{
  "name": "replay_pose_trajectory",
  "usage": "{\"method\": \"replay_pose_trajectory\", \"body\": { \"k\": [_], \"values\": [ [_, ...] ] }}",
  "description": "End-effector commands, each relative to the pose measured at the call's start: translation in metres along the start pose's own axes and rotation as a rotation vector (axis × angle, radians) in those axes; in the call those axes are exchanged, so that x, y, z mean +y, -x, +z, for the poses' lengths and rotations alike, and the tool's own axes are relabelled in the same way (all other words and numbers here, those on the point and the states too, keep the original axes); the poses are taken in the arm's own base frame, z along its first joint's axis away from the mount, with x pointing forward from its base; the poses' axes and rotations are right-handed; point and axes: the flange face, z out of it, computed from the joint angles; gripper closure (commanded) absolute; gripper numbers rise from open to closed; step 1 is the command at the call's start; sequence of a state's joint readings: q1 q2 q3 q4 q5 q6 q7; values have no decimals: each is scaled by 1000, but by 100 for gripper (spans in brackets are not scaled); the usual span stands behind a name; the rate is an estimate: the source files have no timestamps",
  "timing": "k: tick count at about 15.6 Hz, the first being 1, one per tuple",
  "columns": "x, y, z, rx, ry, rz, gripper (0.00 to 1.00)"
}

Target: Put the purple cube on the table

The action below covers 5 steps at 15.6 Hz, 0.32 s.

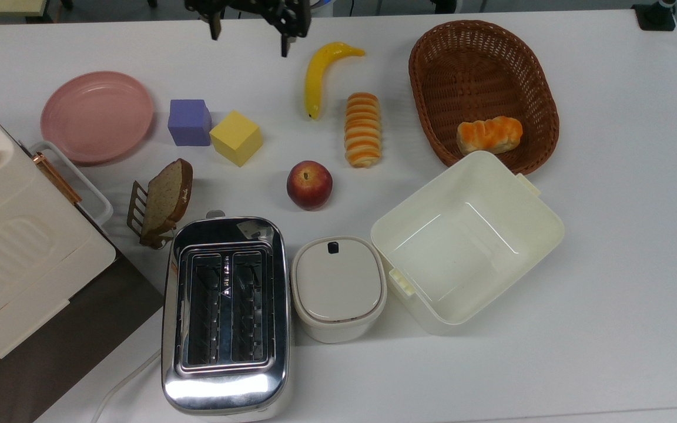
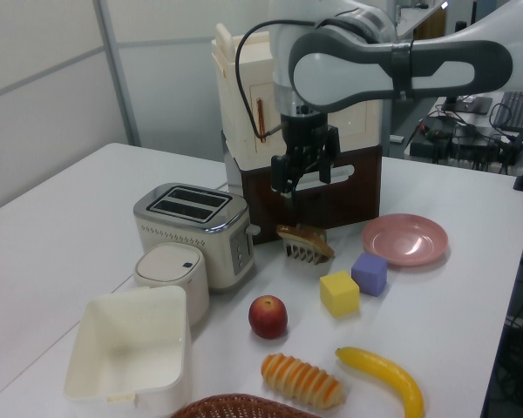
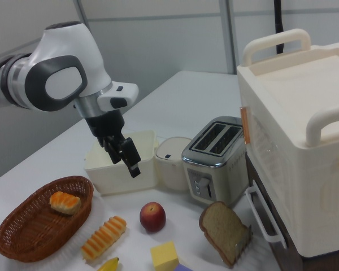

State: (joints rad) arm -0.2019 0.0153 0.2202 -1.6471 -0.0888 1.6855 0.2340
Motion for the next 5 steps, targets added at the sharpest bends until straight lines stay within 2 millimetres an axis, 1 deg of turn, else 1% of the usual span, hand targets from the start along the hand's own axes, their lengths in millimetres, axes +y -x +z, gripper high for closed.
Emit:
{"method": "replay_pose_trajectory", "body": {
  "k": [1,5],
  "values": [
    [-8,9,-1,-16,-3,-32,0],
    [-4,8,-2,-15,-10,-24,0]
  ]
}}
